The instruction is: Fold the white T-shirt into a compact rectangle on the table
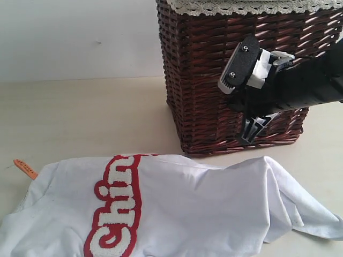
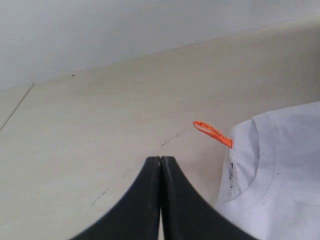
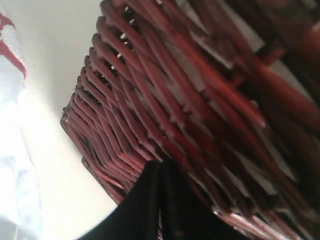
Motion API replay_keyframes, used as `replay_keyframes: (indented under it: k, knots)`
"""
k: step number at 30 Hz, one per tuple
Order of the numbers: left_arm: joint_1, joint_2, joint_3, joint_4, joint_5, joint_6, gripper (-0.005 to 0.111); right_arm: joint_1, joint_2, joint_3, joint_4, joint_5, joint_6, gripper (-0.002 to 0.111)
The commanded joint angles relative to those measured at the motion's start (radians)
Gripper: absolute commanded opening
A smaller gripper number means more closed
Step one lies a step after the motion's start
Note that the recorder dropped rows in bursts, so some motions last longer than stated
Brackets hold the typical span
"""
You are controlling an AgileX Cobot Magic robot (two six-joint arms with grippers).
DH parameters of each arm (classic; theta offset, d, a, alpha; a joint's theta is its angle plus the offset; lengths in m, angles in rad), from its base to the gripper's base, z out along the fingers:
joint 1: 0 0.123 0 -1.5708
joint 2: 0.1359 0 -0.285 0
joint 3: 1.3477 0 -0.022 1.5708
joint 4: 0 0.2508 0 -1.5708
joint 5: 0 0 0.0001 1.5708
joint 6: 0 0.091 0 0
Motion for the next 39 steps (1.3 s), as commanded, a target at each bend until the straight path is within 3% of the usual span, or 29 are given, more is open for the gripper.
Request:
replay_keyframes:
  k: [1, 8, 17, 22, 28, 32, 39]
  knots:
    - [-0.005, -0.006, 0.003, -0.003, -0.002, -0.003, 0.0, -0.001, 0.063, -0.07, 0.107, -0.027, -0.033, 0.0]
    - [-0.005, -0.006, 0.003, -0.003, -0.002, -0.003, 0.0, -0.001, 0.087, -0.168, 0.303, -0.029, -0.037, 0.0]
    - [-0.005, -0.006, 0.003, -0.003, -0.002, -0.003, 0.0, -0.001, 0.117, -0.251, 0.328, 0.002, -0.026, 0.0]
    - [-0.005, -0.006, 0.003, -0.003, -0.002, -0.003, 0.0, -0.001, 0.044, -0.251, 0.319, 0.206, -0.015, 0.0]
    - [-0.005, -0.006, 0.003, -0.003, -0.002, -0.003, 0.0, -0.001, -0.155, -0.209, 0.269, 0.65, -0.015, 0.0]
    - [-0.005, -0.006, 0.003, -0.003, -0.002, -0.003, 0.0, -0.001, -0.236, -0.079, 0.203, 0.914, -0.042, 0.0]
    - [-0.005, -0.006, 0.003, -0.003, -0.002, -0.003, 0.0, -0.001, -0.229, 0.201, -0.102, 0.961, -0.357, 0.002]
